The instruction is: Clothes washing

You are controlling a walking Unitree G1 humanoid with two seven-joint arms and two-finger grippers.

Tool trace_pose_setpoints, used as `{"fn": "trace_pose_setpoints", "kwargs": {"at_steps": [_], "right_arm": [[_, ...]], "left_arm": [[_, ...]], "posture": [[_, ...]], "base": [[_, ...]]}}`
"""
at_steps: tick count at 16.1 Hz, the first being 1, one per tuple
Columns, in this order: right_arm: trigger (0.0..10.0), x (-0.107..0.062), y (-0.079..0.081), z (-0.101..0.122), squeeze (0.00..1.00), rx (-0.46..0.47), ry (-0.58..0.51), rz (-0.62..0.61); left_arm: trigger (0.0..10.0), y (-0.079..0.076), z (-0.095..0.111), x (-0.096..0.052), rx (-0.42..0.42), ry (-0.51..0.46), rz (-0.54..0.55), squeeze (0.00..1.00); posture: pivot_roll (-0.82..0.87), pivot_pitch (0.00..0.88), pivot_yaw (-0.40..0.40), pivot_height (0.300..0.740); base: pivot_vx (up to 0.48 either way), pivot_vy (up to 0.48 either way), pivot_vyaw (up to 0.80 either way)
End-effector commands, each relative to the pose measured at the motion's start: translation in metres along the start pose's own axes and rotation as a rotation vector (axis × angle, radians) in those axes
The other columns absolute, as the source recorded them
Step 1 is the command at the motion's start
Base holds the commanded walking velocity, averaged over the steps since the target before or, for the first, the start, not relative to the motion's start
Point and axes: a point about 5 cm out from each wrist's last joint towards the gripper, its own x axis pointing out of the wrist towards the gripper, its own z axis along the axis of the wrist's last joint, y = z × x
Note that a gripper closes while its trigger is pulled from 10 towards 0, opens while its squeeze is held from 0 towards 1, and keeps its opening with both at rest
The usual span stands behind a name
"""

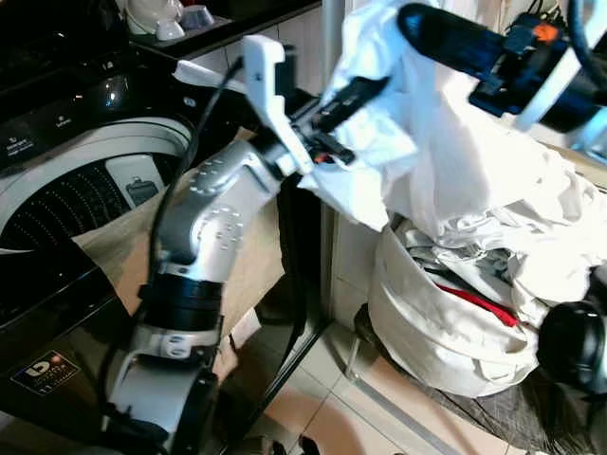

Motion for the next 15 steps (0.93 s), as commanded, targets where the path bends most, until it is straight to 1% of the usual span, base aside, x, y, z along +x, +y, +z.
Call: {"fn": "trace_pose_setpoints", "kwargs": {"at_steps": [1,2,3,4,5,6,7,8,9,10,11,12,13,14,15], "right_arm": [[10.0,-0.002,0.003,0.001,1.0,-0.022,-0.007,0.007],[10.0,-0.008,0.0,0.005,1.0,-0.097,0.004,-0.051],[10.0,-0.012,-0.002,0.007,1.0,-0.138,0.017,-0.08],[10.0,-0.02,-0.004,0.007,0.0,-0.237,0.073,-0.122],[10.0,-0.022,-0.004,0.005,0.0,-0.255,0.09,-0.122],[10.0,-0.024,-0.005,0.002,0.0,-0.265,0.1,-0.12],[10.0,-0.023,-0.006,0.001,0.0,-0.265,0.099,-0.119],[10.0,-0.02,-0.008,-0.004,0.0,-0.269,0.098,-0.115],[10.0,-0.018,-0.008,-0.006,0.0,-0.276,0.1,-0.109],[10.0,-0.015,-0.008,-0.01,0.0,-0.287,0.104,-0.097],[10.0,-0.013,-0.006,-0.013,0.0,-0.293,0.108,-0.085],[10.0,-0.012,-0.004,-0.017,0.0,-0.295,0.113,-0.077],[10.0,-0.011,-0.003,-0.018,0.0,-0.296,0.118,-0.074],[10.0,-0.011,-0.002,-0.022,0.0,-0.296,0.127,-0.07],[10.0,-0.01,-0.001,-0.026,0.0,-0.292,0.136,-0.066]], "left_arm": [[0.0,0.003,0.012,0.002,0.04,-0.032,0.014,0.0],[0.0,0.012,0.02,-0.001,0.112,-0.018,0.048,0.0],[0.0,0.02,0.029,-0.003,0.173,-0.011,0.084,0.0],[0.0,0.048,0.068,-0.006,0.363,-0.025,0.244,0.0],[0.0,0.06,0.086,-0.008,0.474,-0.027,0.327,0.0],[0.0,0.081,0.128,-0.012,0.731,-0.043,0.541,0.0],[0.0,0.087,0.147,-0.015,0.864,-0.049,0.642,0.0],[0.0,0.092,0.177,-0.017,1.113,-0.076,0.783,0.0],[0.0,0.092,0.187,-0.017,1.217,-0.096,0.85,0.0],[0.0,0.092,0.194,-0.016,1.36,-0.108,0.915,0.0],[0.0,0.097,0.188,-0.016,1.42,-0.08,0.951,0.0],[0.0,0.104,0.177,-0.019,1.434,-0.04,0.989,0.0],[0.0,0.107,0.171,-0.021,1.434,-0.025,0.997,0.0],[0.0,0.118,0.154,-0.027,1.366,0.052,1.025,0.0],[0.0,0.13,0.132,-0.035,1.291,0.172,1.038,0.0]], "posture": [[-0.1,0.0,0.085,0.74],[-0.11,0.0,0.086,0.74],[-0.1,0.0,0.086,0.74],[-0.09,0.0,0.081,0.74],[-0.09,0.0,0.08,0.74],[-0.09,0.0,0.079,0.74],[-0.08,0.0,0.075,0.74],[-0.08,0.0,0.073,0.74],[-0.08,0.0,0.081,0.74],[-0.08,0.0,0.089,0.74],[-0.09,0.0,0.094,0.74],[-0.1,0.0,0.1,0.74],[-0.1,0.0,0.102,0.74],[-0.11,0.0,0.107,0.74],[-0.12,0.0,0.11,0.74]], "base": [[0.0,0.0,0.0],[0.0,0.0,0.0],[0.0,0.0,0.0],[0.0,0.0,0.0],[0.0,0.0,0.0],[0.0,0.0,0.0],[0.0,0.0,0.0],[0.0,0.0,0.0],[0.0,0.0,0.0],[0.0,0.0,0.0],[0.0,0.0,0.0],[0.0,0.0,0.0],[0.0,0.0,0.0],[0.0,0.0,0.0],[0.0,0.0,0.0]]}}
